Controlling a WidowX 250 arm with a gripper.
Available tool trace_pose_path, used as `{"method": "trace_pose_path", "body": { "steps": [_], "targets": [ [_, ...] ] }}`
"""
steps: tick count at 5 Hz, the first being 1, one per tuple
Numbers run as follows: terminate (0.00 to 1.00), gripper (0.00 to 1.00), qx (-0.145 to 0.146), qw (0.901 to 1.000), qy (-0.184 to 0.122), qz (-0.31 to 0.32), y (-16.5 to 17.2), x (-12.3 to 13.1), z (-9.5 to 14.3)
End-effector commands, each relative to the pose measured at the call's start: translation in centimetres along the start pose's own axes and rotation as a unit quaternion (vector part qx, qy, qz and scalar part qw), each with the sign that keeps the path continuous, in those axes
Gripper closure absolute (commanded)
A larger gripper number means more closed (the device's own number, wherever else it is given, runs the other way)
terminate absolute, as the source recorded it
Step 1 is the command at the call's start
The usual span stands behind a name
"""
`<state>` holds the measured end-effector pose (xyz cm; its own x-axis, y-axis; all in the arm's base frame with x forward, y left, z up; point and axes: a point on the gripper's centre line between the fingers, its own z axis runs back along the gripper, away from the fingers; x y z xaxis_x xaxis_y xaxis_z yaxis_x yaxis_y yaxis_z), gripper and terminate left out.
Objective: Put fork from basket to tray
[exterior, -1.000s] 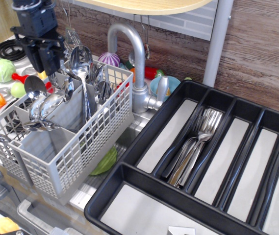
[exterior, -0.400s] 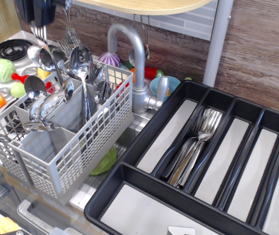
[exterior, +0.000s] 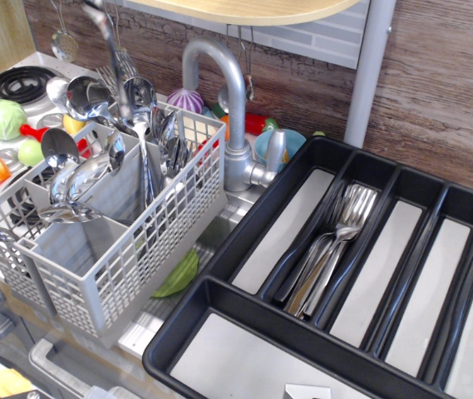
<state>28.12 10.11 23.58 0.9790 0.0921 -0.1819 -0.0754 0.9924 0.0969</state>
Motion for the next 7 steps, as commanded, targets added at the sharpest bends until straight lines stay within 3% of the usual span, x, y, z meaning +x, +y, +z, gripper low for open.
{"method": "trace_pose_path", "body": {
  "steps": [1, 2, 3, 4, 5, 6, 7],
  "targets": [
    [0.0, 1.0, -0.045, 0.9988, -0.004, 0.022, -2.1, 0.3, 2.3],
    [0.0, 1.0, -0.076, 0.9967, -0.009, 0.028, -3.4, 1.1, -0.3],
    [0.0, 1.0, -0.137, 0.9893, -0.038, 0.033, -4.4, 1.8, -2.5],
    [0.0, 1.0, -0.213, 0.9766, -0.004, 0.031, -6.1, 2.3, -4.1],
    [0.0, 1.0, -0.235, 0.9714, 0.032, 0.015, -7.5, 2.7, -4.7],
    [0.0, 1.0, -0.202, 0.9775, 0.059, 0.018, -8.9, 3.0, -6.1],
    [0.0, 1.0, -0.135, 0.9894, 0.047, 0.023, -10.1, 2.6, -8.2]
  ]
}}
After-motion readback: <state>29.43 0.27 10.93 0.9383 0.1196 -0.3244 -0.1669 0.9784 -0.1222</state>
